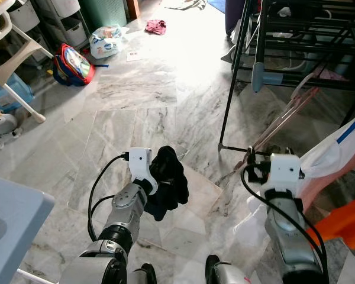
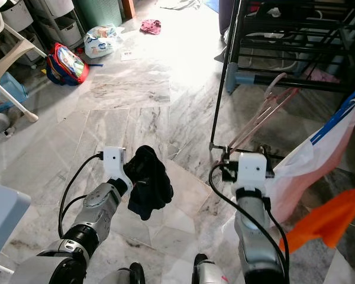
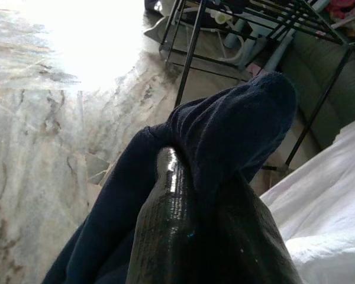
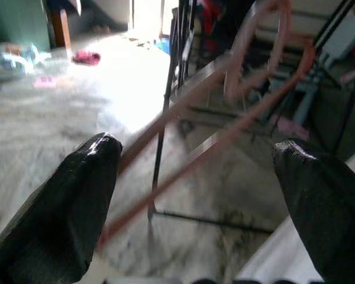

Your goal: Hang hanger

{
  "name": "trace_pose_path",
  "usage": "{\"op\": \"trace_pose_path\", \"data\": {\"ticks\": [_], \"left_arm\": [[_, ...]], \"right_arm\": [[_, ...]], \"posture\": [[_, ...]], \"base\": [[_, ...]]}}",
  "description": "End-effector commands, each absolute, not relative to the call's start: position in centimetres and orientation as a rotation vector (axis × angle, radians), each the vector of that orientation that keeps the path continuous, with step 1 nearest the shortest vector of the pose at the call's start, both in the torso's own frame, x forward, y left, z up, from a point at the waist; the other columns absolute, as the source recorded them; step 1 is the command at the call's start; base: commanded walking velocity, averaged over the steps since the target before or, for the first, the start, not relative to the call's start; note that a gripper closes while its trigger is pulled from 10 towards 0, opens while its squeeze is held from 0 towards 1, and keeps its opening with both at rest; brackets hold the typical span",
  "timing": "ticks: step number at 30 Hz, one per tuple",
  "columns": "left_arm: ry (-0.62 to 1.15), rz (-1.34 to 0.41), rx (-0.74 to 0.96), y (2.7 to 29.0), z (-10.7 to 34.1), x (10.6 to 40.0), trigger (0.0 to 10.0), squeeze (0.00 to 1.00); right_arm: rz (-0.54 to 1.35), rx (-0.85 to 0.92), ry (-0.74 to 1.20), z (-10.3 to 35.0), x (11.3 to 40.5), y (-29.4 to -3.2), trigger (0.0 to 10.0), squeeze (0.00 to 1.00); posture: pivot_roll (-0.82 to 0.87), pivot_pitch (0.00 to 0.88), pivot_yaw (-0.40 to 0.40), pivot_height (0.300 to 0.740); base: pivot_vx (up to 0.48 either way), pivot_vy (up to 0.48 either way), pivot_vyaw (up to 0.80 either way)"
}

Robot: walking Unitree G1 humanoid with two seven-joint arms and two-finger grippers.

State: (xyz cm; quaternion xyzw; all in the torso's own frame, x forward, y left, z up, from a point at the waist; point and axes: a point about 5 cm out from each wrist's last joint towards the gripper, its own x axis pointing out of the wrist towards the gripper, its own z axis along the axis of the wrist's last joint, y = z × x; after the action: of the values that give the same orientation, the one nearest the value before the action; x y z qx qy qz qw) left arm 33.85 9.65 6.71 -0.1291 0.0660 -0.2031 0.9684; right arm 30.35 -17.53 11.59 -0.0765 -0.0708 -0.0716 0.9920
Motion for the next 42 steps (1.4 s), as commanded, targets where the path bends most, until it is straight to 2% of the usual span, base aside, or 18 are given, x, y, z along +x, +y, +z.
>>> {"op": "trace_pose_path", "data": {"ticks": [1,7,13,21,34,42], "left_arm": [[0.117,-0.425,-0.255,9.7,7.2,34.1,10.0,0.00],[0.121,-0.441,-0.258,9.2,7.2,34.1,10.0,0.00],[0.124,-0.440,-0.259,9.2,7.1,34.0,10.0,0.00],[0.133,-0.444,-0.256,9.2,7.0,34.0,10.0,0.00],[0.139,-0.454,-0.259,8.7,7.1,34.0,10.0,0.00],[0.140,-0.449,-0.263,8.7,7.0,34.0,10.0,0.00]], "right_arm": [[-0.114,-0.145,-0.179,12.8,30.8,-16.7,10.0,0.00],[-0.083,-0.141,-0.136,12.9,32.2,-16.1,10.0,0.00],[-0.195,-0.139,-0.040,11.8,32.0,-18.5,10.0,0.00],[-0.290,-0.165,-0.029,12.1,30.8,-21.1,10.0,0.00],[-0.239,-0.208,-0.050,14.0,31.8,-21.2,10.0,0.00],[-0.211,-0.228,-0.091,15.9,33.8,-20.7,10.0,0.00]], "posture": [[-0.14,0.208,0.095,0.740],[-0.14,0.206,0.095,0.740],[-0.13,0.208,0.092,0.740],[-0.14,0.211,0.097,0.740],[-0.15,0.208,0.095,0.740],[-0.15,0.204,0.086,0.740]], "base": [[0.000,0.000,0.00],[0.000,0.000,0.00],[0.000,0.000,0.00],[0.000,0.000,0.00],[0.000,0.000,0.00],[0.000,0.000,0.00]]}}
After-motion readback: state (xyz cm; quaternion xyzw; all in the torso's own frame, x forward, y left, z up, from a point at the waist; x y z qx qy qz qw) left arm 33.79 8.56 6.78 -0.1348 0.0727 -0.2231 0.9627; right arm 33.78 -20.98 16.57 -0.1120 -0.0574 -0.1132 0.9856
